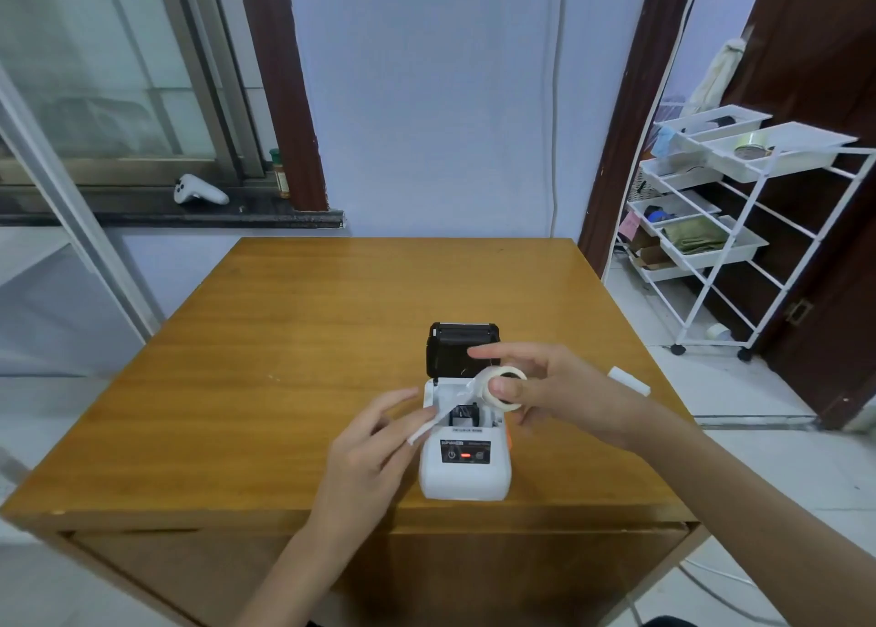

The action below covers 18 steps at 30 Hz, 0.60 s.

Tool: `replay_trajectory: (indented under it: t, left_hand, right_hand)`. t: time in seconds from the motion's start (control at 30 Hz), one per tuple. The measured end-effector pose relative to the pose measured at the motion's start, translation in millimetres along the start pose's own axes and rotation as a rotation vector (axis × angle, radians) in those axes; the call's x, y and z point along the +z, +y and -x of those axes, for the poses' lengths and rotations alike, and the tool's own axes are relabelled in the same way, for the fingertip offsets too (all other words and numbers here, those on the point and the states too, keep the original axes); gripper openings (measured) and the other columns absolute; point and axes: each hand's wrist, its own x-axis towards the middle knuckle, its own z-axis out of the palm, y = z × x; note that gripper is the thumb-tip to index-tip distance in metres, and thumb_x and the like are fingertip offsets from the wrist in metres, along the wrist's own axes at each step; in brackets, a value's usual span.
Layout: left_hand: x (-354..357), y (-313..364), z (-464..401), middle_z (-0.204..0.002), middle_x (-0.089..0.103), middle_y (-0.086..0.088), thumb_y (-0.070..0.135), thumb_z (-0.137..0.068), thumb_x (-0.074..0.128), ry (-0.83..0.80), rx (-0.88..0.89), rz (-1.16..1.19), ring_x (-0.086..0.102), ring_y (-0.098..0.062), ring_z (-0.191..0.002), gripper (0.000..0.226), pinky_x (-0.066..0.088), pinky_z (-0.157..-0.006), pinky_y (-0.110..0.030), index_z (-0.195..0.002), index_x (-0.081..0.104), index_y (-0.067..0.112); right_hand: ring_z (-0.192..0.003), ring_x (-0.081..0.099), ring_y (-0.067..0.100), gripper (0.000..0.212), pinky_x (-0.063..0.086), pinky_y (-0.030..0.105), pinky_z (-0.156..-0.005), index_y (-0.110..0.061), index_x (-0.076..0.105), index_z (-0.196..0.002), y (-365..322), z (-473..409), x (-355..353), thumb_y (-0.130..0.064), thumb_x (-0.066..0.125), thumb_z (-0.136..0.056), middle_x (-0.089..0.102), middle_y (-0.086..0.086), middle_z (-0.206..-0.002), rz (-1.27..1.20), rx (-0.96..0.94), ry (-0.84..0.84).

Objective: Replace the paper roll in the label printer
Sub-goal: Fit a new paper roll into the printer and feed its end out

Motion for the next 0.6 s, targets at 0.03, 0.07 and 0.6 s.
replay_trajectory:
  t: [0.03,0.07,0.6]
  left_hand:
    - [0,0,0,-0.126,0.055,0.009,0.02,-0.092,0.055,0.001,0.018,-0.002,0.054,-0.002,-0.08,0.026,0.042,-0.077,-0.01,-0.11,0.073,0.012]
    - [0,0,0,-0.126,0.056,0.009,0.019,-0.092,0.056,0.004,0.037,-0.006,0.053,-0.002,-0.078,0.026,0.043,-0.075,-0.011,-0.11,0.072,0.011]
    - [4,4,4,-0.125,0.056,0.0,0.024,-0.098,0.053,-0.035,0.196,-0.066,0.061,-0.015,-0.073,0.025,0.053,-0.06,-0.031,-0.119,0.063,0.018]
  right_hand:
    - [-0.067,0.062,0.015,0.043,0.055,0.024,-0.061,-0.027,0.063,-0.126,0,1,0,-0.03,0.068,-0.083,0.073,-0.008,-0.086,-0.05,0.002,0.008]
    - [-0.066,0.061,0.014,0.042,0.055,0.024,-0.061,-0.024,0.065,-0.122,0,2,1,-0.031,0.068,-0.081,0.072,-0.005,-0.087,-0.092,0.004,0.015]
    - [-0.092,0.064,0.024,0.025,0.059,0.026,-0.073,-0.011,0.067,-0.108,0,-7,19,0.003,0.059,-0.089,0.062,0.016,-0.106,-0.578,0.091,-0.067]
